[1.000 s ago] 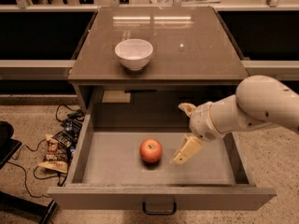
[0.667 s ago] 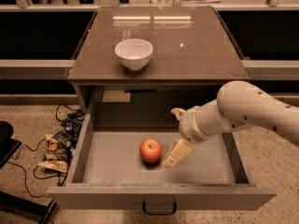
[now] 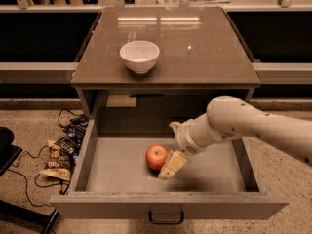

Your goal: Pick apple from top drawer and place on counter

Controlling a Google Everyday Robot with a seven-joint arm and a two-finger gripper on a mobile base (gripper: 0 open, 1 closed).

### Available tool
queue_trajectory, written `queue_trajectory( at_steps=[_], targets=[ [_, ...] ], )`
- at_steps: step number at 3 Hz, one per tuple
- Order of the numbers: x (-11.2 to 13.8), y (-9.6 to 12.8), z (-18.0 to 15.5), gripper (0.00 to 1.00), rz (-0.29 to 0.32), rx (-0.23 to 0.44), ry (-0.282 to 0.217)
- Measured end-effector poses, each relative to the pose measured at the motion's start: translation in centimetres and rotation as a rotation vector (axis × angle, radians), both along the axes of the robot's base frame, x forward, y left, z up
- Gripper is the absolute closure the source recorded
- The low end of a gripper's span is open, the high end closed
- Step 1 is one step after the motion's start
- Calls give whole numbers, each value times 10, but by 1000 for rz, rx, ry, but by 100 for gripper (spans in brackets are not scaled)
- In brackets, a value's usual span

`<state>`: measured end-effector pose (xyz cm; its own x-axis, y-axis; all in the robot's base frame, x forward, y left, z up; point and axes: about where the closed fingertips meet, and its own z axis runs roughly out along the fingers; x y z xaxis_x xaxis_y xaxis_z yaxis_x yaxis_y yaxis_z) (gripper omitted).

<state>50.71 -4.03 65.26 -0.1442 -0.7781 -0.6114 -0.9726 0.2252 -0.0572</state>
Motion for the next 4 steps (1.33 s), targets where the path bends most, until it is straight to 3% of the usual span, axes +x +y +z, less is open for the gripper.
queue_trajectory(
  at_steps=[1,2,4],
  targets=[
    [2,15,-18,0,12,20,21],
    [-2,24,-30,15,22,33,35],
    [-9,41,-16,62,36,79,24]
  ],
)
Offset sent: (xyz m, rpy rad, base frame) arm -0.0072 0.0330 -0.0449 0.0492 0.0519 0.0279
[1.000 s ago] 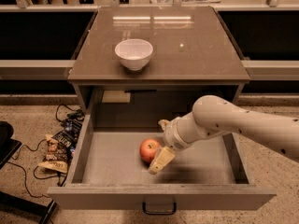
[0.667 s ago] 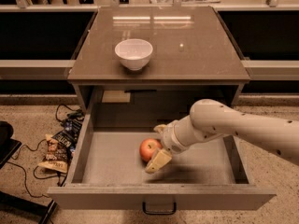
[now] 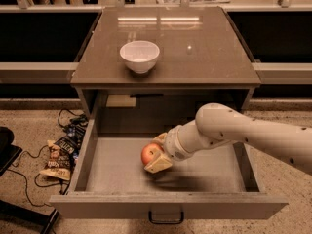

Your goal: Pick apple from top drawer and place on counter

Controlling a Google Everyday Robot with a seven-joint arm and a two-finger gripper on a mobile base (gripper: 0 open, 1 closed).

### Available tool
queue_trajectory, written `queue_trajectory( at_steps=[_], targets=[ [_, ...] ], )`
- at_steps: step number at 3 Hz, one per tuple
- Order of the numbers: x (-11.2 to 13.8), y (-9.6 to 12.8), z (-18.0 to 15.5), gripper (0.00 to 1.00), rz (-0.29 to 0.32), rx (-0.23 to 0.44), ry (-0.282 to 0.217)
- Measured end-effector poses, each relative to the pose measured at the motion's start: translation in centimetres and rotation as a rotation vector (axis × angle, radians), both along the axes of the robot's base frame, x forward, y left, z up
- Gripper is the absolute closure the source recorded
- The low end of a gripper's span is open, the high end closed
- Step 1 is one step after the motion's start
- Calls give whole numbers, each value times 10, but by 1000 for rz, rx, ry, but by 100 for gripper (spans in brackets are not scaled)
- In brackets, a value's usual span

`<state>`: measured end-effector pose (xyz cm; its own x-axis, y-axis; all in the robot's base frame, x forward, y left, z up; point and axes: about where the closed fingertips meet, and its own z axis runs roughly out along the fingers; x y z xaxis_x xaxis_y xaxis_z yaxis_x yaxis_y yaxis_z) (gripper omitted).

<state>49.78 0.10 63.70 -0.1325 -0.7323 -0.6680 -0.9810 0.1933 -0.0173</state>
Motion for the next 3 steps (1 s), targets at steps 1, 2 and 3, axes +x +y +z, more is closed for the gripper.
queue_trajectory(
  at_steps=[1,2,3],
  targets=[
    [2,6,22,85,4,1,-12],
    [15,-1,80,100,13,-17,-47],
    [35,-13,161,100,10,-36,-69]
  ],
)
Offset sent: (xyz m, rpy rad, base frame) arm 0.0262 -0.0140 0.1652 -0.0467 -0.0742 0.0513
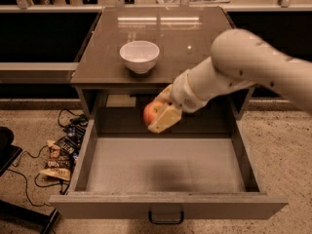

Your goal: Pick apple from top drawer and place on counter

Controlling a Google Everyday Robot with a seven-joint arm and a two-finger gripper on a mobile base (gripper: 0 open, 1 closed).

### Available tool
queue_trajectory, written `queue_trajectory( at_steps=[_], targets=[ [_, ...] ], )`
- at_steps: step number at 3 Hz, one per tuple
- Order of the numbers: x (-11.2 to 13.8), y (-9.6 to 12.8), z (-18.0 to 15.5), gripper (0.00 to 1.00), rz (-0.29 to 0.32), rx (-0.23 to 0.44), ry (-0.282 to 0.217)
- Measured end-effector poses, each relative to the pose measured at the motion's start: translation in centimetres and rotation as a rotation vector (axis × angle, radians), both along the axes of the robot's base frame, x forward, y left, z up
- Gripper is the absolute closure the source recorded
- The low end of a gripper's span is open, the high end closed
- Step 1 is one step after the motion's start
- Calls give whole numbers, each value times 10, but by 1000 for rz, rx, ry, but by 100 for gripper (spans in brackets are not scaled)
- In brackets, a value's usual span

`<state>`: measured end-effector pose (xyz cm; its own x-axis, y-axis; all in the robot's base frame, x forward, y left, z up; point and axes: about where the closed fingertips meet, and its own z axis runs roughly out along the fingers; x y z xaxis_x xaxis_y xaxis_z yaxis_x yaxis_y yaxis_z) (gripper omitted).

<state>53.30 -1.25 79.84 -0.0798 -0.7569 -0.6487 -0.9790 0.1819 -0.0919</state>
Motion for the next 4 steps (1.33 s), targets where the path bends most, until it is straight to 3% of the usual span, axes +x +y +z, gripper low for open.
queue_trajectory(
  at_steps=[1,2,3,4],
  targets=[
    [23,-11,56,100,-14,-35,28],
    [52,-18,94,100,-54,-65,90],
    [95,-26,136,100,-159,-25,77],
    [138,-40,187,100,-316,51,-15]
  ],
)
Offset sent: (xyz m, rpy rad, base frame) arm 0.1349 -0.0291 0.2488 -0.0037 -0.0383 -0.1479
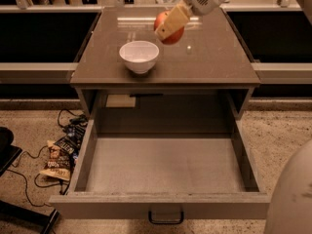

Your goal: Pick apple from top drawer and place on counter

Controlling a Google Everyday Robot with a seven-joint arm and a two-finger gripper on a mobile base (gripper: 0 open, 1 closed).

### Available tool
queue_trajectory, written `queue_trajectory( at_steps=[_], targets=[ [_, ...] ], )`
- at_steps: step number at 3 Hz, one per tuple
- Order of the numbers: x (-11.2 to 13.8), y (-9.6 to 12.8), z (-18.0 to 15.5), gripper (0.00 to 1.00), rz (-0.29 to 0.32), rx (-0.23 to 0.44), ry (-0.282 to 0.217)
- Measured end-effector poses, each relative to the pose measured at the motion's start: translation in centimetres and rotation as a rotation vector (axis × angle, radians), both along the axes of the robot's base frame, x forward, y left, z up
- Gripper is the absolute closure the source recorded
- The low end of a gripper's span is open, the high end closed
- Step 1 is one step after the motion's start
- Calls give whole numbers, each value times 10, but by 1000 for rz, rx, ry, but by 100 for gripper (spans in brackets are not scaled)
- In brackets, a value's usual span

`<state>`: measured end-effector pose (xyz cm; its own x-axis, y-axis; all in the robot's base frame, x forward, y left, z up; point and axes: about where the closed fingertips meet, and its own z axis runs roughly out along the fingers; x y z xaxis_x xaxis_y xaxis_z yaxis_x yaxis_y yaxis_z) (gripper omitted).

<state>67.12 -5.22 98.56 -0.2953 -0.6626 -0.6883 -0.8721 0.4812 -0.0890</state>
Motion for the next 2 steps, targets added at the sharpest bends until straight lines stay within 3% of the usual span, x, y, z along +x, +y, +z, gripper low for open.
queue_trajectory(
  at_steps=[1,2],
  targets=[
    [41,-12,27,100,-163,72,-110],
    [41,-12,27,100,-164,72,-110]
  ],
)
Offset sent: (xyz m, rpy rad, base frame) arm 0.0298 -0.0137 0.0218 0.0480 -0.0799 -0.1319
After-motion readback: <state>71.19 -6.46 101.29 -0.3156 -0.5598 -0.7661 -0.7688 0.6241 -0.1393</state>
